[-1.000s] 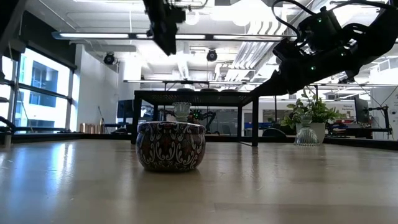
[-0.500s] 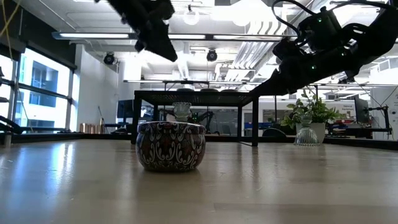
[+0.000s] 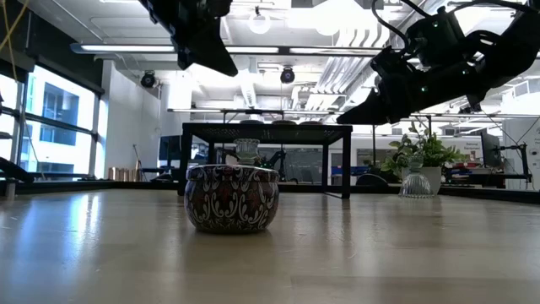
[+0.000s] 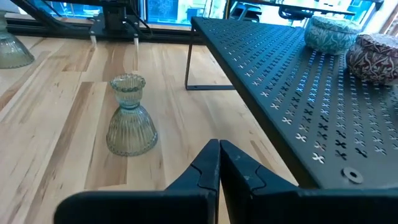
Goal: Pick & Place candle stick holders
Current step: Align the dark red scented candle with the other scented candle on the shelf
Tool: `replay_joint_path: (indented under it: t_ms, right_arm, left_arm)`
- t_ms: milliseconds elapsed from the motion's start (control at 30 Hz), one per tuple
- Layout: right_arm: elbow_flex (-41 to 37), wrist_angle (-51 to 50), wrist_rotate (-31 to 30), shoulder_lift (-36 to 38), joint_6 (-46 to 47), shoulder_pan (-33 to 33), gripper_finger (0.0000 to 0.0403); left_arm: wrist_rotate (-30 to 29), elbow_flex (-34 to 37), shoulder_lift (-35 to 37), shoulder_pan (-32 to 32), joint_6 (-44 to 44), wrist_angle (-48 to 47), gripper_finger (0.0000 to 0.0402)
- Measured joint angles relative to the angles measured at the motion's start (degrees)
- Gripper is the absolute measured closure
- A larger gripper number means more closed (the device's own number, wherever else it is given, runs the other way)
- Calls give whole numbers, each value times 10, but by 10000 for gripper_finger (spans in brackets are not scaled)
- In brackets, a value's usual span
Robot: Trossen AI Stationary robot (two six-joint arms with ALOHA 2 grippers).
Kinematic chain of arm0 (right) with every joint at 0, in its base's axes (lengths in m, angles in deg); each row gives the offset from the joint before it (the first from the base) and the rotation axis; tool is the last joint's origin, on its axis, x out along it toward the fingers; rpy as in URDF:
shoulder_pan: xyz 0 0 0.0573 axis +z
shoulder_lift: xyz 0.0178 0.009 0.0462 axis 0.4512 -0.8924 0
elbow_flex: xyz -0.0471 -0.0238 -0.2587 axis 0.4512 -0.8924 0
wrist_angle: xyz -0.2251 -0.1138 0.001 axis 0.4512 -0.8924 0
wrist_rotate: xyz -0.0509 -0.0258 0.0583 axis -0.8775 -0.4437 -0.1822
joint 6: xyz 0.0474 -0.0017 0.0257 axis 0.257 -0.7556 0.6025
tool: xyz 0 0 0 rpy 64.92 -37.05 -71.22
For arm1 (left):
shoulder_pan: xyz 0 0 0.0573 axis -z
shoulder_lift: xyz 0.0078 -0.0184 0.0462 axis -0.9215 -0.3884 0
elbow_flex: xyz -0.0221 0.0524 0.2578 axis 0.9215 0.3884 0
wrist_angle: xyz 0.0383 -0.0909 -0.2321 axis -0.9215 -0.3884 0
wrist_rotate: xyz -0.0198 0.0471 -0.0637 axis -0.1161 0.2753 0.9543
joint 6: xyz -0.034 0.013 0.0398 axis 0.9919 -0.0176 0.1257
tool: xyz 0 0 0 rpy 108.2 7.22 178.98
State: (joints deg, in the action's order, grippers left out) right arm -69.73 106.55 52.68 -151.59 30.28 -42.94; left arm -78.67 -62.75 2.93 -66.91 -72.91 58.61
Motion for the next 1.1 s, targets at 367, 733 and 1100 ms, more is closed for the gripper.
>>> replay_joint_path:
  t_ms: [367, 733, 1100]
  right_arm:
    - [0, 3, 16, 0, 0, 0, 401]
    - [0, 4, 18, 0, 0, 0, 401]
    - [0, 4, 32, 0, -2, 0, 401]
  left_arm:
    - [-8, 0, -52, 129, 144, 0, 386]
    - [-5, -57, -152, 217, 278, -13, 266]
    - [-6, -250, -316, 262, 338, -173, 131]
